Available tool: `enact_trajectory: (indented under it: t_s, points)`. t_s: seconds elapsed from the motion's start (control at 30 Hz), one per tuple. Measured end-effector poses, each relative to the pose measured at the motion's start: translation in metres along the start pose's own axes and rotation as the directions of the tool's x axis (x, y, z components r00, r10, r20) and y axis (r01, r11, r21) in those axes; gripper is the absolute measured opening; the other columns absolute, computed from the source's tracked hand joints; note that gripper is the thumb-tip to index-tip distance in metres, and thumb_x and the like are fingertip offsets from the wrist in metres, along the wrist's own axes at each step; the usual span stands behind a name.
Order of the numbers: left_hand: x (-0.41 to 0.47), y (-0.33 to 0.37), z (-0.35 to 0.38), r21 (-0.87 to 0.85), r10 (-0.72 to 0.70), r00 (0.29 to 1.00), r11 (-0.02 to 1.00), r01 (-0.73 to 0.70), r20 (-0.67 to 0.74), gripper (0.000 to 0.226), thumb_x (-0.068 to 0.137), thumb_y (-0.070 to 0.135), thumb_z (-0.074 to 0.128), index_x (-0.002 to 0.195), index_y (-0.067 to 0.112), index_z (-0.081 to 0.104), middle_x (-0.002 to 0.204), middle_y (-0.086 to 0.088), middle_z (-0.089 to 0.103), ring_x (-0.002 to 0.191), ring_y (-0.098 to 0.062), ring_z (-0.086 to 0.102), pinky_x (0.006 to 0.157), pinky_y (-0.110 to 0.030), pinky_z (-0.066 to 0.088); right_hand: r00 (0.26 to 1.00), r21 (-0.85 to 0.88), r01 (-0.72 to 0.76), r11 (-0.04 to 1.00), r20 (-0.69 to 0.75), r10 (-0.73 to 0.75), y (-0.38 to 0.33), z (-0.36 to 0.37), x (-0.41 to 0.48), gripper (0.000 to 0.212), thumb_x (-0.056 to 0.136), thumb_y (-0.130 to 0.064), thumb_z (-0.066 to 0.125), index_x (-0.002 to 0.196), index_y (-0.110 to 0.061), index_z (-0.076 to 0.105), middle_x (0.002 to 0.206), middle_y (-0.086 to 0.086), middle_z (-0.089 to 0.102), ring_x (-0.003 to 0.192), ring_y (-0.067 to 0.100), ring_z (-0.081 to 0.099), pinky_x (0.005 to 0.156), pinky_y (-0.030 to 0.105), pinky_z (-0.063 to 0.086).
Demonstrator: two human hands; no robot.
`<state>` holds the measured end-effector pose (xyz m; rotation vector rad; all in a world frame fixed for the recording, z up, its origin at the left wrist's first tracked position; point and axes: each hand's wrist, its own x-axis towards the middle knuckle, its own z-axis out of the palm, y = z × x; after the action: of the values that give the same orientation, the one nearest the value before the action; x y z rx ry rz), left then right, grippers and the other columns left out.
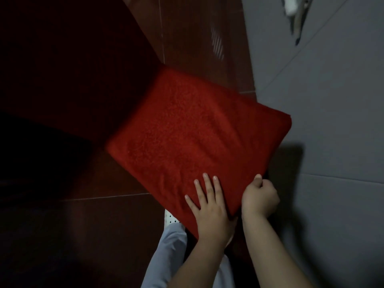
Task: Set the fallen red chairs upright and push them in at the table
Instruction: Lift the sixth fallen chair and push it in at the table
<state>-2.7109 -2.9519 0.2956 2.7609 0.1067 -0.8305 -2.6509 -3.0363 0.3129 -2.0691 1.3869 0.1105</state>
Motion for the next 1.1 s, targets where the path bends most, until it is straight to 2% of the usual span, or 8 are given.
enact_trajectory:
  t_s: [0.1,0.27,0.33,0.4,0.43,0.73,0.9,1.1]
  points:
    - [-0.009,0.002,-0.027,0.002,-0.04,0.998,0.999,0.04,-0.04,0.13,0.046,0.067,0.082,0.149,0.009,0.027,0.153,-0.017,0.032,0.136,-0.045,0.033,0.091,-0.075,0.033,0.999,0.022,0.033,0.999,-0.003,-0.033,-0.022,-0.016,-0.018,0.034,0.101,-0.021,0.047,0.094,0.007,0.065,0.095,0.029,0.066,0.091,0.043,0.06,0.067,0.031,0.023]
    - [-0.031,0.0,-0.076,-0.034,-0.103,0.991,0.994,0.1,-0.083,0.119,0.048,0.058,0.086,0.147,0.014,0.037,0.151,-0.014,0.038,0.132,-0.048,0.039,0.09,-0.077,0.033,0.994,0.04,0.098,0.994,0.045,-0.099,-0.063,-0.041,-0.048,0.036,0.101,-0.024,0.045,0.088,0.002,0.065,0.083,0.018,0.064,0.079,0.033,0.058,0.069,0.031,0.033]
    - [-0.035,-0.002,-0.1,-0.05,-0.124,0.988,0.992,0.119,-0.095,0.116,0.069,0.053,0.077,0.153,0.018,0.005,0.16,-0.013,0.015,0.14,-0.05,0.021,0.098,-0.078,0.023,0.988,0.074,0.135,0.988,0.061,-0.139,-0.08,-0.05,-0.062,0.036,0.101,-0.026,0.044,0.084,-0.002,0.064,0.073,0.007,0.06,0.074,0.028,0.059,0.068,0.034,0.04]
    - [-0.035,-0.009,-0.115,-0.067,-0.127,0.987,0.99,0.12,-0.102,0.109,0.092,0.046,0.056,0.137,0.023,-0.04,0.157,-0.008,-0.025,0.143,-0.049,-0.008,0.106,-0.076,0.006,0.983,0.128,0.162,0.978,0.07,-0.172,-0.099,-0.06,-0.078,0.035,0.101,-0.027,0.044,0.078,-0.005,0.061,0.066,0.0,0.054,0.068,0.024,0.058,0.067,0.035,0.044]
    - [-0.034,-0.012,-0.12,-0.071,-0.124,0.988,0.99,0.118,-0.088,0.104,0.096,0.042,0.05,0.13,0.023,-0.048,0.151,-0.007,-0.035,0.143,-0.048,-0.014,0.107,-0.074,0.001,0.981,0.137,0.17,0.976,0.066,-0.181,-0.105,-0.062,-0.082,0.035,0.101,-0.026,0.044,0.078,-0.005,0.06,0.065,-0.001,0.053,0.067,0.024,0.057,0.067,0.035,0.043]
    - [-0.044,-0.037,-0.209,-0.1,-0.095,0.993,0.991,0.088,-0.068,0.089,0.096,0.029,0.051,0.15,0.023,-0.02,0.16,-0.004,-0.02,0.145,-0.045,-0.009,0.11,-0.07,0.003,0.929,0.145,0.348,0.926,0.081,-0.361,-0.167,-0.084,-0.124,0.038,0.1,-0.025,0.047,0.067,-0.009,0.054,0.059,-0.001,0.052,0.054,0.013,0.048,0.051,0.026,0.03]
    - [-0.045,-0.059,-0.259,-0.1,-0.078,0.994,0.993,0.07,-0.082,0.092,0.093,0.029,0.056,0.151,0.025,-0.016,0.162,-0.002,-0.012,0.146,-0.044,-0.003,0.111,-0.068,0.006,0.77,0.131,0.61,0.781,0.132,-0.624,-0.202,-0.1,-0.135,0.041,0.097,-0.023,0.053,0.058,-0.012,0.046,0.054,0.0,0.049,0.049,0.012,0.044,0.046,0.024,0.024]
    - [-0.041,-0.083,-0.325,-0.12,-0.059,0.989,0.992,0.043,-0.135,0.091,0.089,0.028,0.06,0.153,0.025,-0.005,0.163,-0.002,0.002,0.145,-0.043,0.007,0.111,-0.066,0.01,0.419,0.057,0.898,0.437,0.194,-0.887,-0.261,-0.121,-0.138,0.026,0.094,-0.022,0.057,0.071,-0.011,0.055,0.069,-0.004,0.049,0.057,0.016,0.046,0.051,0.027,0.03]
